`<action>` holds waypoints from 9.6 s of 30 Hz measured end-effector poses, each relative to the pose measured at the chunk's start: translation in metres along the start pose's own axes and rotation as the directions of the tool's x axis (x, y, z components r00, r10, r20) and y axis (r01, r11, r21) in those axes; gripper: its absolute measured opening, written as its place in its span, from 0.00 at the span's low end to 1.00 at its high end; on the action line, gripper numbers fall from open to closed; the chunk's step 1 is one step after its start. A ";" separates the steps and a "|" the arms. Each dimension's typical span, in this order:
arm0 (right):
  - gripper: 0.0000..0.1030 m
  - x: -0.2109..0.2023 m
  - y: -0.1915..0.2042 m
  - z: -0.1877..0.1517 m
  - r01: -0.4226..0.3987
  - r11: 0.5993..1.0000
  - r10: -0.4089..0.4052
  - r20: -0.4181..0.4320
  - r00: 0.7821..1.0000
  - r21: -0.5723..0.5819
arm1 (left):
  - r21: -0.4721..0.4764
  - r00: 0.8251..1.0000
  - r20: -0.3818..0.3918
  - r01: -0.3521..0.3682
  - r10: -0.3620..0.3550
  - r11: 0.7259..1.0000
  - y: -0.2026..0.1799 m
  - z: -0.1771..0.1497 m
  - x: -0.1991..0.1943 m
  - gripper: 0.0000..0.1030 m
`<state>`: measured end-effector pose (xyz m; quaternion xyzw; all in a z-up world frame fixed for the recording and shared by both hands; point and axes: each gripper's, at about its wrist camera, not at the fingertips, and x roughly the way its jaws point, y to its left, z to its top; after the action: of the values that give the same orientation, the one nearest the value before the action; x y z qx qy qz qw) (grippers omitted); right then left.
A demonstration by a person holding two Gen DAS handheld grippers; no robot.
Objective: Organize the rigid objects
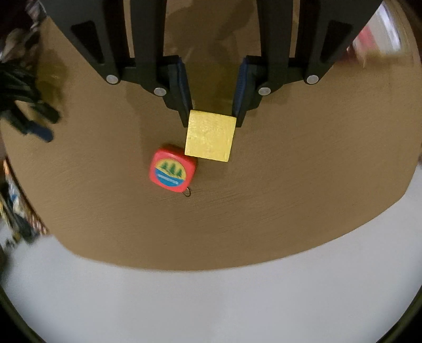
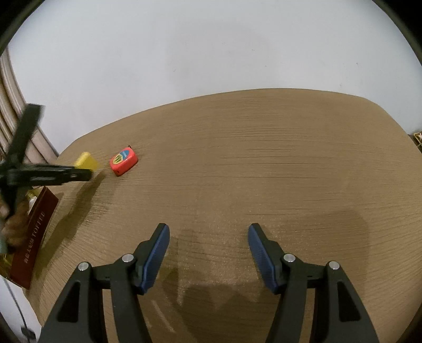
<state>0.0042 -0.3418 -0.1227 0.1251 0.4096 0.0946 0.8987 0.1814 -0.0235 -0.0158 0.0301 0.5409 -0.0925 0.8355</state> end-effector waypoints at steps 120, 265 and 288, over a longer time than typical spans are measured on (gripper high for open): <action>0.47 0.078 0.423 -0.037 -0.397 0.761 0.098 -0.514 0.852 -0.513 | -0.683 0.956 0.170 -0.060 0.238 0.728 0.115 -0.317 -0.180 0.79; 0.58 -0.093 0.358 -0.086 -0.047 0.898 0.191 0.291 0.938 -0.437 | -0.534 0.839 0.289 -0.258 0.461 0.805 0.101 -0.276 -0.209 0.99; 0.58 -0.118 0.334 -0.080 -0.056 0.919 0.196 0.329 0.924 -0.390 | -0.493 0.821 0.285 -0.318 0.495 0.810 0.072 -0.279 -0.226 0.99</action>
<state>-0.1555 -0.0439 0.0112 -0.0061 0.2025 0.2048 0.9576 -0.1454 0.1168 0.0705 -0.0540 0.3451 0.2081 0.9136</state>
